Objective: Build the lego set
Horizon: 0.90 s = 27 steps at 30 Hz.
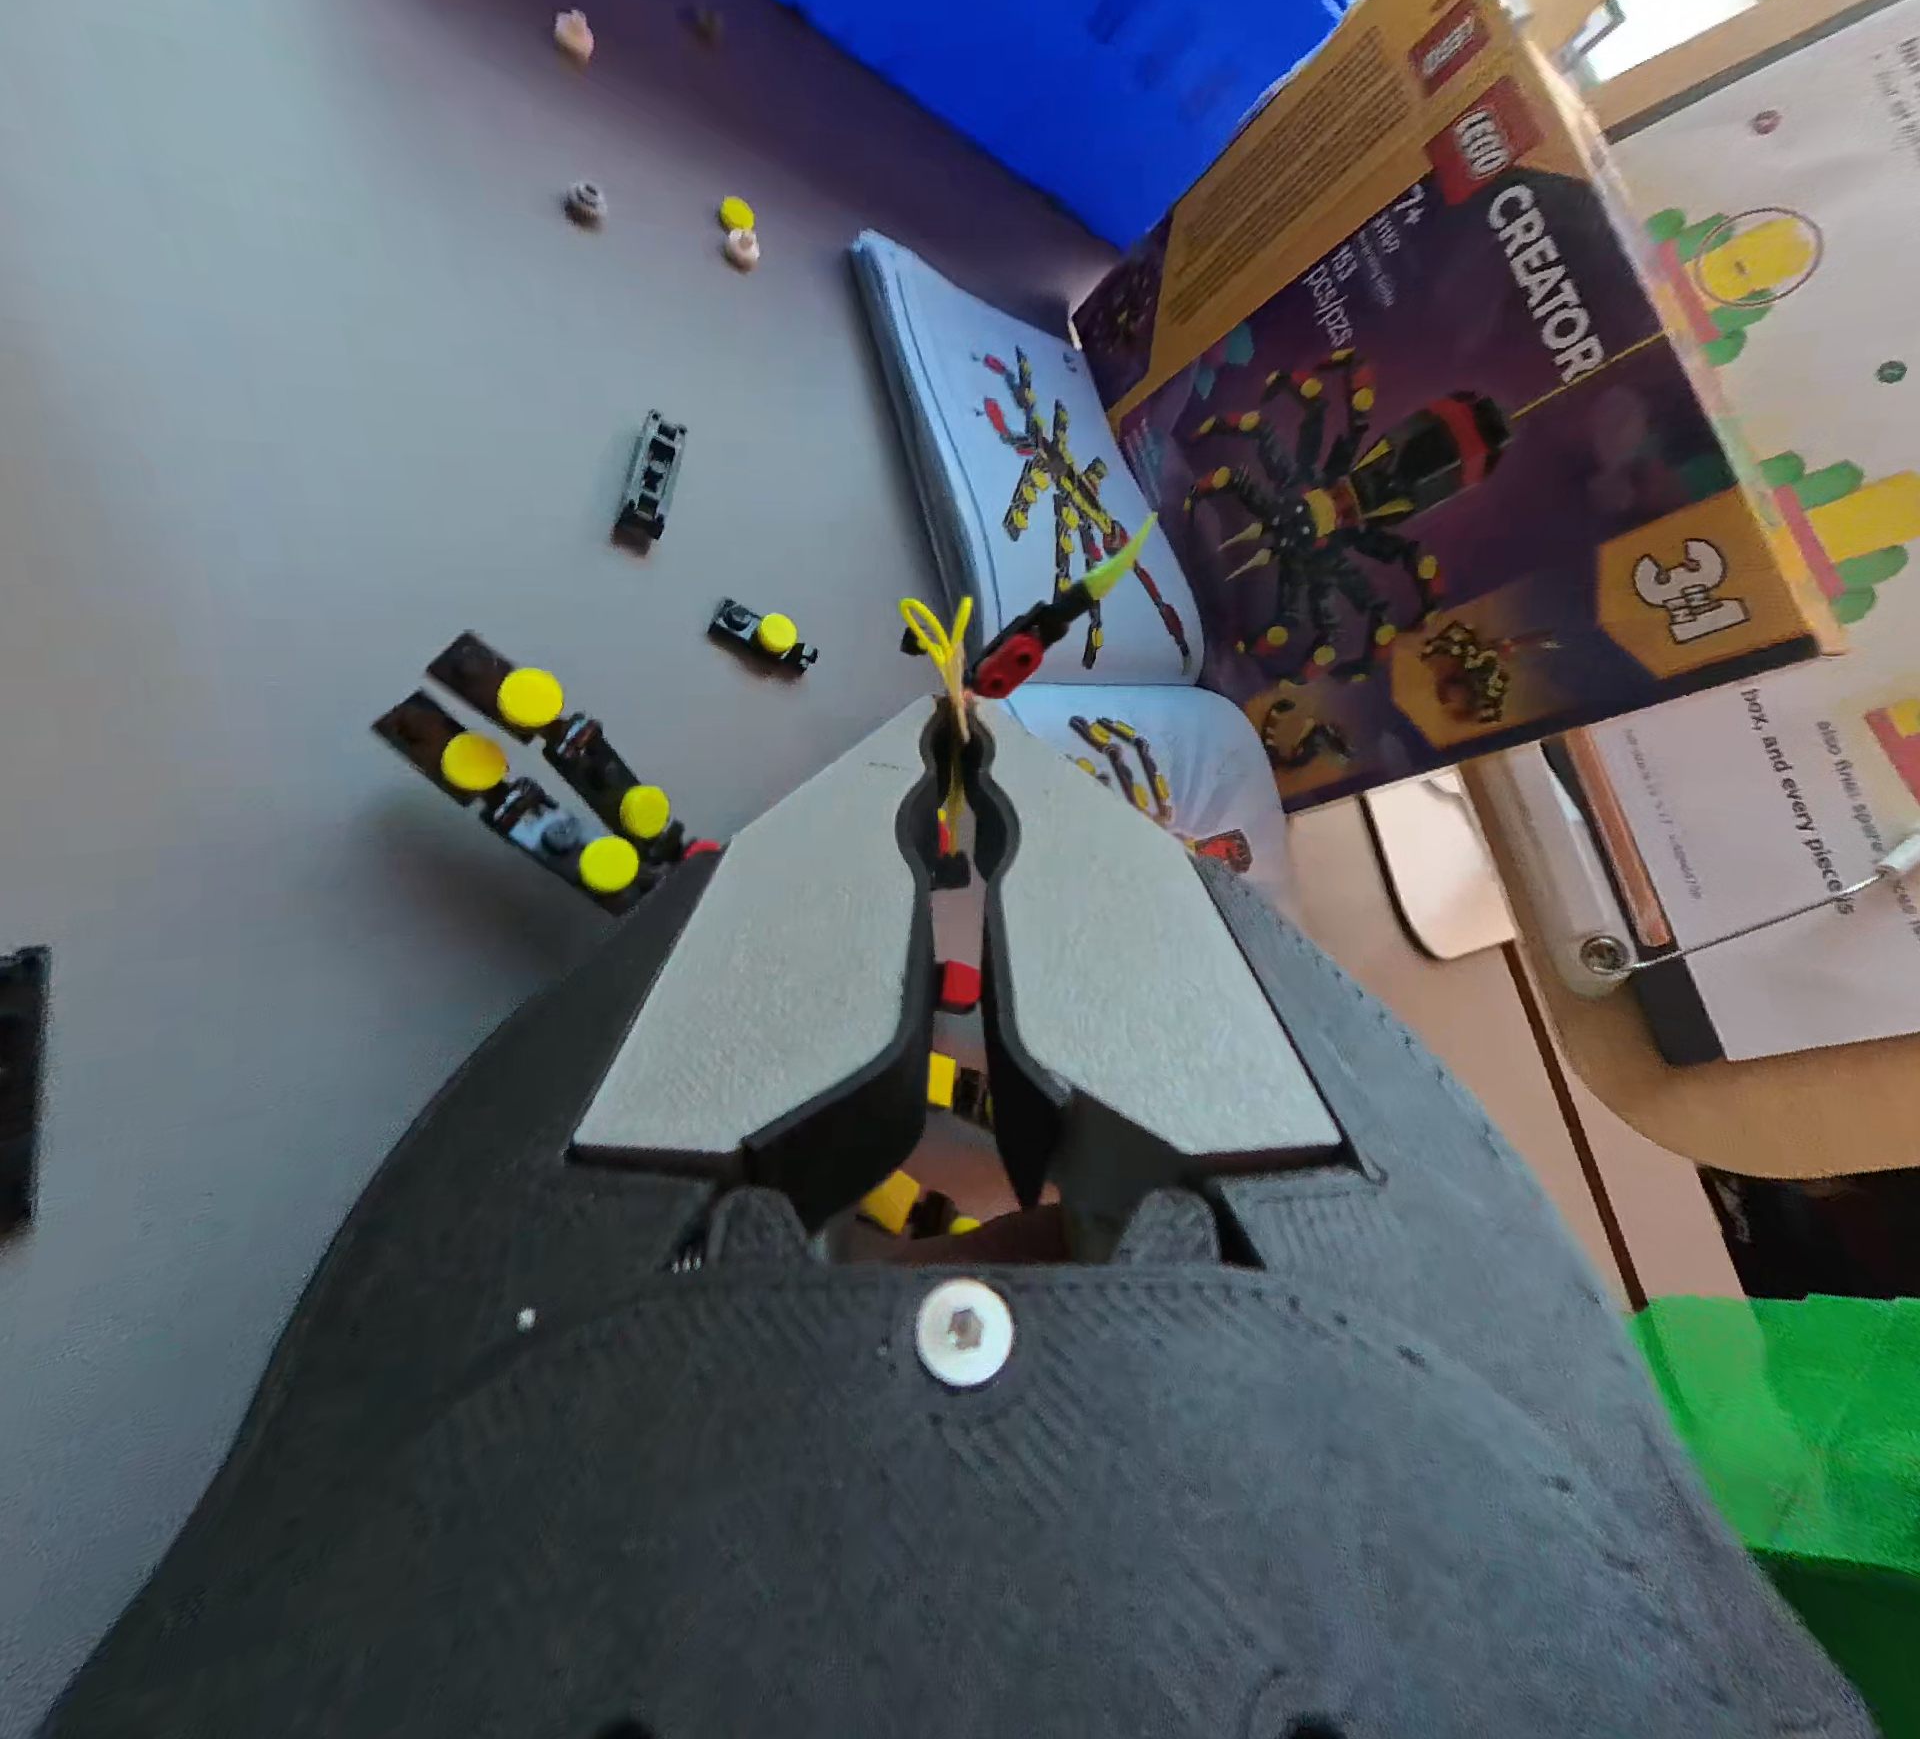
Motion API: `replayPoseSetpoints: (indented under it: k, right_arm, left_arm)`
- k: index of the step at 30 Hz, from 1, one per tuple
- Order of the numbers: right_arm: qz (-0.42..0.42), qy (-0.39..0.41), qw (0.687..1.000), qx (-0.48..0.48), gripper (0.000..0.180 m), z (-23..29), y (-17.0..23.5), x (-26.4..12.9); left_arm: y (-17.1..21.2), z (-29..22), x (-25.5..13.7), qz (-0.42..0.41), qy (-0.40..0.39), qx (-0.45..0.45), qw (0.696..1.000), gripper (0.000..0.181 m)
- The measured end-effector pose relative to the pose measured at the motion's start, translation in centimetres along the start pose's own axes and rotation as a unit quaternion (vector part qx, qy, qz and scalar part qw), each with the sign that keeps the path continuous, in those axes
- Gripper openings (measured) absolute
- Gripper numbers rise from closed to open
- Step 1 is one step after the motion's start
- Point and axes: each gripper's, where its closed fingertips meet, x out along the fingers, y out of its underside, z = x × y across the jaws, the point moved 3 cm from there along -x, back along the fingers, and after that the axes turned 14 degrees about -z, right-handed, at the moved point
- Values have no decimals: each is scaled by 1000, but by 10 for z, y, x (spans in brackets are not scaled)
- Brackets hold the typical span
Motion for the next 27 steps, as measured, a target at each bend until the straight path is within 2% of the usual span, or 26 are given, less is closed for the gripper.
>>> replayPoseSetpoints:
  k: [1, 3, 5, 6, 8, 12, 14, 18, 22, 27]
  right_arm:
    - [6, 9, 1000, 0, 0, -1, 2, 1]
    - [27, 37, 999, 18, 3, -5, 5, -1]
    - [32, 56, 998, 21, 21, -9, 4, -4]
    - [26, 68, 997, 22, 32, -11, 2, -5]
    - [12, 94, 995, 30, 70, -17, -4, -8]
    - [-39, 137, 985, 94, 91, -31, -18, -13]
    - [-60, 156, 978, 124, 100, -38, -20, -14]
    - [-92, 206, 967, 117, 101, -51, -19, -19]
    - [-100, 246, 959, 99, 100, -60, -19, -30]
    - [-126, 275, 951, 60, 96, -58, -32, -44]
  left_arm:
    - [3, 0, 0, 12, 3, -13, 1000, 22]
    - [3, 5, -2, 13, -13, -31, 999, 26]
    - [-1, 8, -5, -4, -21, -40, 999, 23]
    - [-2, 10, -5, -9, -26, -49, 998, 22]
    - [-4, 14, -7, -19, -26, -71, 997, 23]
    - [-6, 25, -10, -36, -29, -129, 991, 24]
    - [-11, 31, -14, -63, -52, -120, 989, 24]
    - [-19, 49, -22, -87, -142, -22, 986, 15]
    - [-8, 57, -13, -38, -145, -40, 988, 20]
    - [-16, 59, -20, -69, -175, -11, 982, 17]
